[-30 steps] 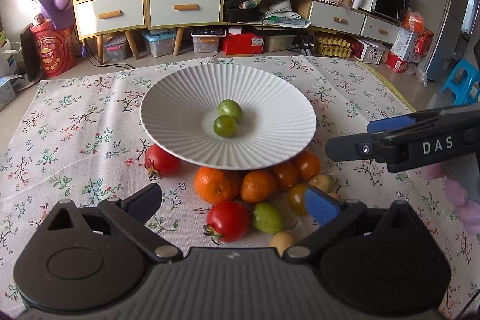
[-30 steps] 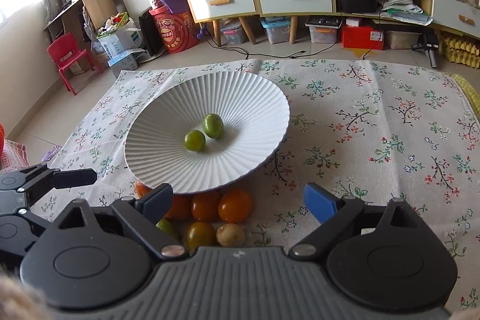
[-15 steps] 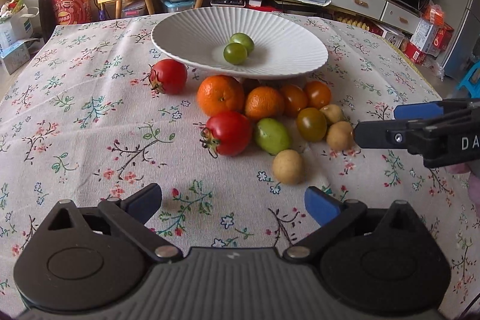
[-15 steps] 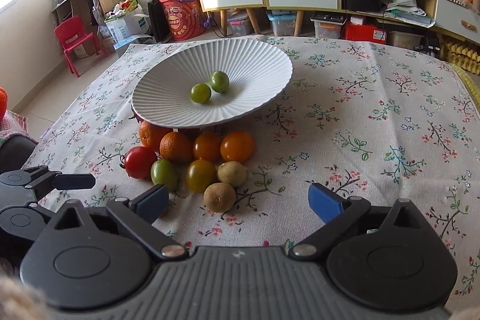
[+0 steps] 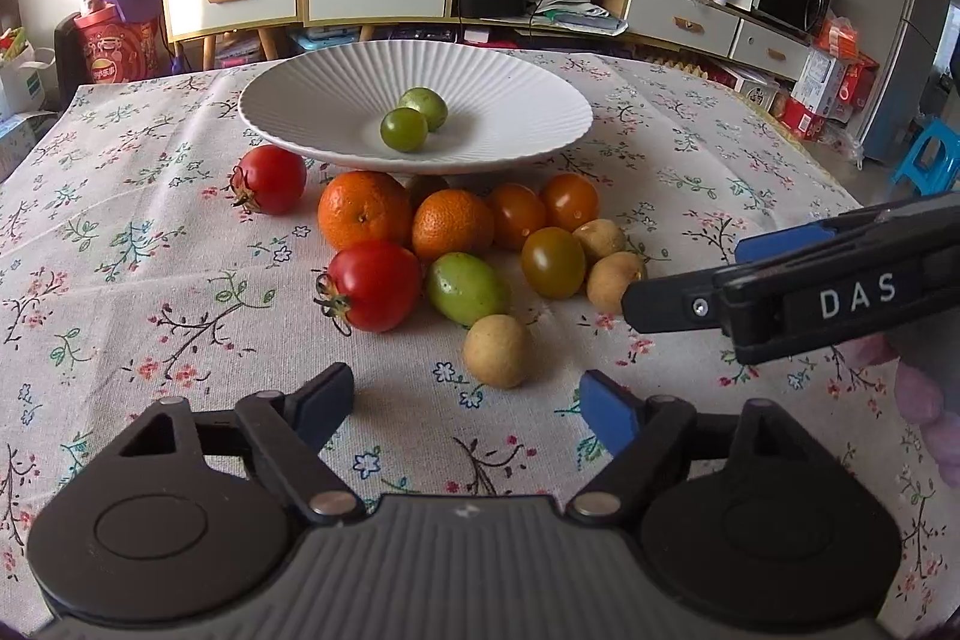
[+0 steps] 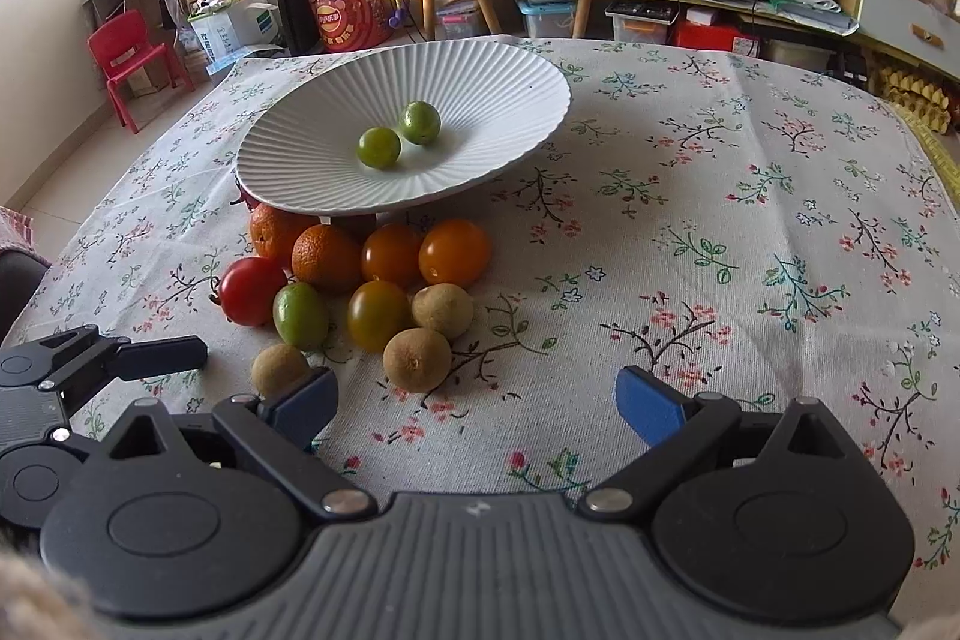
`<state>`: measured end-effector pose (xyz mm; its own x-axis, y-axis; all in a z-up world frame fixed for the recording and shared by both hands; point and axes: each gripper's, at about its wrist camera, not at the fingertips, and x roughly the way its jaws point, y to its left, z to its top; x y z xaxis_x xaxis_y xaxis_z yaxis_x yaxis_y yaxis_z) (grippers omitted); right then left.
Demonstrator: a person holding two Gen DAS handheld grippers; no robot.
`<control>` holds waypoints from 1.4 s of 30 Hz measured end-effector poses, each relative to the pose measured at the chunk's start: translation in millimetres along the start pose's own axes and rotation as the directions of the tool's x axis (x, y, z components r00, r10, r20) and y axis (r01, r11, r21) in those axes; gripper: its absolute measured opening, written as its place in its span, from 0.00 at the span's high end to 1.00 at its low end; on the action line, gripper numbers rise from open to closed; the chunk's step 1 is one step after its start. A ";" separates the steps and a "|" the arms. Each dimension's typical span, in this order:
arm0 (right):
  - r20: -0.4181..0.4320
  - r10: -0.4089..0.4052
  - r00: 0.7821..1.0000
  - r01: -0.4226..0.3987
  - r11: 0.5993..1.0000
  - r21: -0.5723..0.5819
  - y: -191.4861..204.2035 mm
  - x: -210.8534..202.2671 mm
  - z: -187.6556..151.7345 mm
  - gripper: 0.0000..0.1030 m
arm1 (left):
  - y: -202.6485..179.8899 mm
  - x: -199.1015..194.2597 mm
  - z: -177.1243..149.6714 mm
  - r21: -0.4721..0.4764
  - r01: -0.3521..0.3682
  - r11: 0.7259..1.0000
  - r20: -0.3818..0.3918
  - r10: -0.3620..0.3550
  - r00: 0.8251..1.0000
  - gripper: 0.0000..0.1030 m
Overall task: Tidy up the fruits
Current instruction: 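Withdraw both tools from the bowl back toward the fruit pile, then grasp a brown kiwi with the left tool while the right tool grasps another brown kiwi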
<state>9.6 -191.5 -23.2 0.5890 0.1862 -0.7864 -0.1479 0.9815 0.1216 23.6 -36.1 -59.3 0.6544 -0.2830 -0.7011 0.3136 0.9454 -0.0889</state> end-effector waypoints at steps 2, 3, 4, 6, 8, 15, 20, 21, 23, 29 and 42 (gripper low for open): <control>-0.005 -0.004 1.000 0.004 1.000 0.000 0.3 1.0 -0.2 0.05 | -1.1 -0.7 1.4 -0.005 0.014 1.000 0.001 -0.014 1.000 0.34; -0.007 -0.006 1.000 0.006 1.000 -0.001 0.5 1.2 -0.4 0.05 | -1.5 -0.8 1.6 -0.005 0.016 1.000 0.001 -0.016 1.000 0.37; -0.007 -0.006 1.000 0.006 1.000 -0.002 0.8 1.2 -0.5 0.05 | -2.0 -0.8 1.9 -0.002 0.016 1.000 0.003 -0.016 1.000 0.41; -0.010 -0.006 1.000 0.006 1.000 -0.003 1.5 1.5 -0.6 0.06 | -3.3 0.5 2.7 -0.001 0.022 1.000 0.005 -0.022 1.000 0.47; -0.010 -0.007 1.000 0.007 1.000 -0.004 1.8 1.5 -0.5 0.07 | -3.0 0.7 3.4 -0.005 0.027 1.000 0.006 -0.027 1.000 0.53; -0.015 -0.005 1.000 0.005 1.000 -0.015 4.3 2.6 -1.5 0.11 | -1.7 1.1 5.4 -0.017 0.049 0.999 -0.001 -0.049 0.999 0.79; -0.016 -0.004 1.000 0.004 1.000 -0.023 6.6 3.5 -2.2 0.18 | -1.6 0.3 6.5 -0.021 0.051 0.998 -0.012 -0.052 0.999 0.83; -0.016 -0.002 1.000 0.002 1.000 -0.024 6.7 3.9 -2.1 0.19 | -1.4 -0.2 6.6 -0.022 0.051 0.998 -0.014 -0.051 0.999 0.83; -0.018 0.001 1.000 -0.001 1.000 -0.025 7.3 4.8 -2.0 0.24 | -1.0 -1.4 6.5 -0.024 0.049 0.998 -0.018 -0.050 0.999 0.83; -0.017 0.000 1.000 -0.001 0.999 -0.044 11.3 6.4 -1.7 0.35 | 2.3 -4.6 6.5 -0.036 0.044 0.998 -0.030 -0.046 0.999 0.83; -0.001 0.025 1.000 -0.025 0.997 -0.073 20.9 10.5 1.6 0.65 | 5.4 -10.6 7.8 -0.047 0.048 0.998 -0.032 -0.050 0.998 0.83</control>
<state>13.9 -168.9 -27.9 0.5839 0.2109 -0.7839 -0.2202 0.9706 0.0971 23.8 -29.3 -46.9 0.6157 -0.3243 -0.7181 0.3117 0.9373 -0.1561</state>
